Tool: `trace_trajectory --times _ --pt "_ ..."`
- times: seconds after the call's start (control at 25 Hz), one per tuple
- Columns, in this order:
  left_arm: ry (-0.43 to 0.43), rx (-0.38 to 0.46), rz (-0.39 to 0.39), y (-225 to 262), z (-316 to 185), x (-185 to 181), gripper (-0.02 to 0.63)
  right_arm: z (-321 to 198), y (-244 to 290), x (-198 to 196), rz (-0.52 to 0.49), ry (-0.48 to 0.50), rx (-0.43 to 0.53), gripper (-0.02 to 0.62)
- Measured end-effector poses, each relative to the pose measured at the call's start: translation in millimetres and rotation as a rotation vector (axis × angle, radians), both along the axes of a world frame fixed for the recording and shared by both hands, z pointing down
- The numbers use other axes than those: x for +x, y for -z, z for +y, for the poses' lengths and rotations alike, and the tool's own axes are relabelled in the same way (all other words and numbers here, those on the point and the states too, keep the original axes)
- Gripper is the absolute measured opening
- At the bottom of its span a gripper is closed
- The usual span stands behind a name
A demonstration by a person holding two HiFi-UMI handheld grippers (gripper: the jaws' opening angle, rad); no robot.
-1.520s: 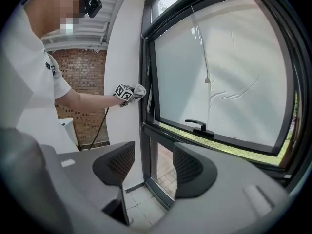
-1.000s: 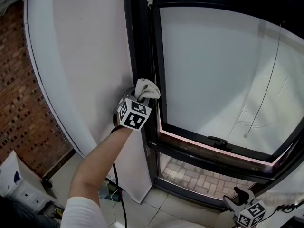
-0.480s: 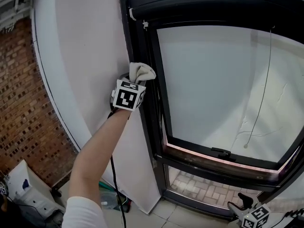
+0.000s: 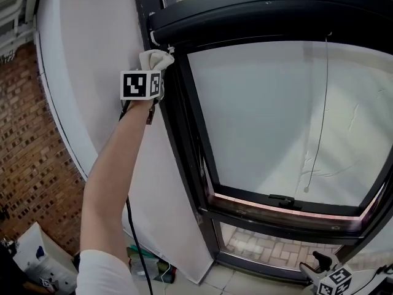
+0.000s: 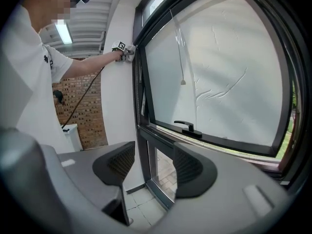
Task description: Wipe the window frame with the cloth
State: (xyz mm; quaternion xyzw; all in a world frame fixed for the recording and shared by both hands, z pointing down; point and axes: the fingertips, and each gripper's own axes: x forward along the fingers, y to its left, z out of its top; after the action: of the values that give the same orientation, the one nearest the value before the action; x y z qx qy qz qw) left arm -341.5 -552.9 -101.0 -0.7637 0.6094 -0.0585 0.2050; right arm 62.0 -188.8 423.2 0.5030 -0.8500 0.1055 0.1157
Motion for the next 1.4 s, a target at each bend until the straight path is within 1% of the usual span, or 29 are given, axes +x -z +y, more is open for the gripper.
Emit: trace_trajectory --times 0.2,0.36,0.52,0.6,0.68,0.76,0.84,0.92,1.0,1.08,1.2,1.28,1.4 --pt "0.029 0.035 0.032 42 3 -2 0.143 6 8 14 -0.026 -0.042 0.028 0.247" --pt "0.062 0.032 0.017 46 1 -4 0.143 11 5 31 -0.037 -0.072 0.039 0.247" --pt "0.055 0.046 0.017 45 6 -3 0.143 19 -6 44 -0.036 -0.091 0.025 0.247" --pt "0.033 0.084 -0.003 42 20 7 0.143 19 -3 45 -0.037 -0.092 0.031 0.247" --pt "-0.009 0.123 -0.041 28 40 25 0.143 19 1 44 -0.036 -0.086 0.037 0.247" --pt "-0.046 0.139 -0.083 -3 61 41 0.143 24 1 41 -0.035 -0.073 0.025 0.247" --pt "-0.093 0.137 -0.112 -41 78 58 0.143 29 1 35 -0.032 -0.060 0.015 0.247" --pt "-0.161 0.135 -0.114 -75 89 76 0.143 25 2 29 -0.025 -0.050 0.022 0.247" --pt "-0.230 0.113 -0.093 -113 94 91 0.143 14 5 24 -0.015 -0.038 0.041 0.247" --pt "-0.271 0.072 -0.077 -162 95 101 0.143 7 7 17 -0.004 -0.019 0.051 0.247" --pt "-0.280 -0.024 -0.098 -251 90 110 0.143 13 3 4 0.006 0.008 0.037 0.247" --pt "-0.285 -0.086 -0.098 -304 84 111 0.143 15 -1 -2 0.015 0.018 0.028 0.247" --pt "-0.308 -0.135 -0.132 -376 74 116 0.143 17 0 -9 0.022 0.020 0.023 0.247"
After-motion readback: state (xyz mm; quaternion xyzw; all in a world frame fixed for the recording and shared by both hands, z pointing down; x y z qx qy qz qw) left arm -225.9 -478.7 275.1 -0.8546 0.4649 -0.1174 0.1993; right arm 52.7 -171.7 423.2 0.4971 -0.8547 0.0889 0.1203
